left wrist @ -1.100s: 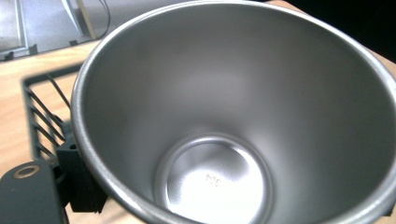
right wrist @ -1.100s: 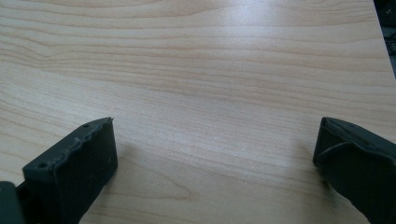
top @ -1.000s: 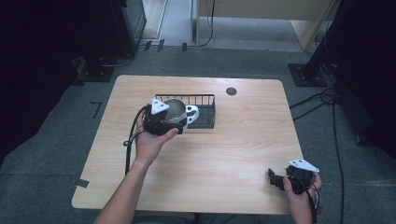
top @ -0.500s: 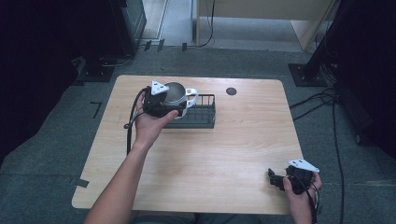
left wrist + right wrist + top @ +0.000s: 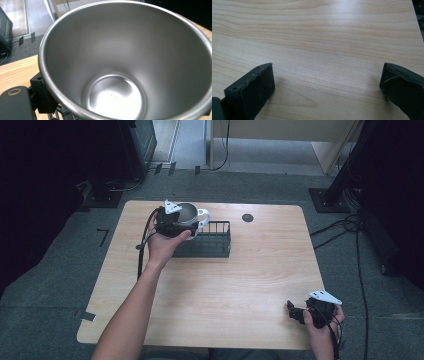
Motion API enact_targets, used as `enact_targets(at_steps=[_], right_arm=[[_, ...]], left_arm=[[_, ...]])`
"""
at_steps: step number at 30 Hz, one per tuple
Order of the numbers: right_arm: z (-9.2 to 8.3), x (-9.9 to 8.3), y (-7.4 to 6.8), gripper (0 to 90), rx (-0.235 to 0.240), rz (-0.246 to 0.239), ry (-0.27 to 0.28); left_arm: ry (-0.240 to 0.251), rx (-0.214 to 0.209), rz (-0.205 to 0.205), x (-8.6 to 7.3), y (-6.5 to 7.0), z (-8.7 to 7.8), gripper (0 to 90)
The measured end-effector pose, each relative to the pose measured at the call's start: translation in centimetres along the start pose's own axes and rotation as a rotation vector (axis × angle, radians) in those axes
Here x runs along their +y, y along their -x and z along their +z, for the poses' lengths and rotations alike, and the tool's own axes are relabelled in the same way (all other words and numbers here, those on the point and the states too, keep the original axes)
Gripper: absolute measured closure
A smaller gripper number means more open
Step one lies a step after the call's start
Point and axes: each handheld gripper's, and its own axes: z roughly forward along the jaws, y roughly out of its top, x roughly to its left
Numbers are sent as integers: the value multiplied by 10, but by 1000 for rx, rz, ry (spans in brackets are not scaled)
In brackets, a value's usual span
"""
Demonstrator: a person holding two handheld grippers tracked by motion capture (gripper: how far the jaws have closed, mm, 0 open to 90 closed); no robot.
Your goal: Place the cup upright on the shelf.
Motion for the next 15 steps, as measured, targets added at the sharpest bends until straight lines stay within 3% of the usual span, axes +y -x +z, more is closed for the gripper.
enact_targets(at_steps=[2, 5, 15], right_arm=[[0, 0, 0, 0, 0, 0, 0], [0, 0, 0, 0, 0, 0, 0], [0, 0, 0, 0, 0, 0, 0]], left_arm=[[-3, 10, 14, -3, 0, 3, 83], [-1, 10, 2, -6, -1, 7, 83], [-59, 5, 2, -16, -6, 23, 82]])
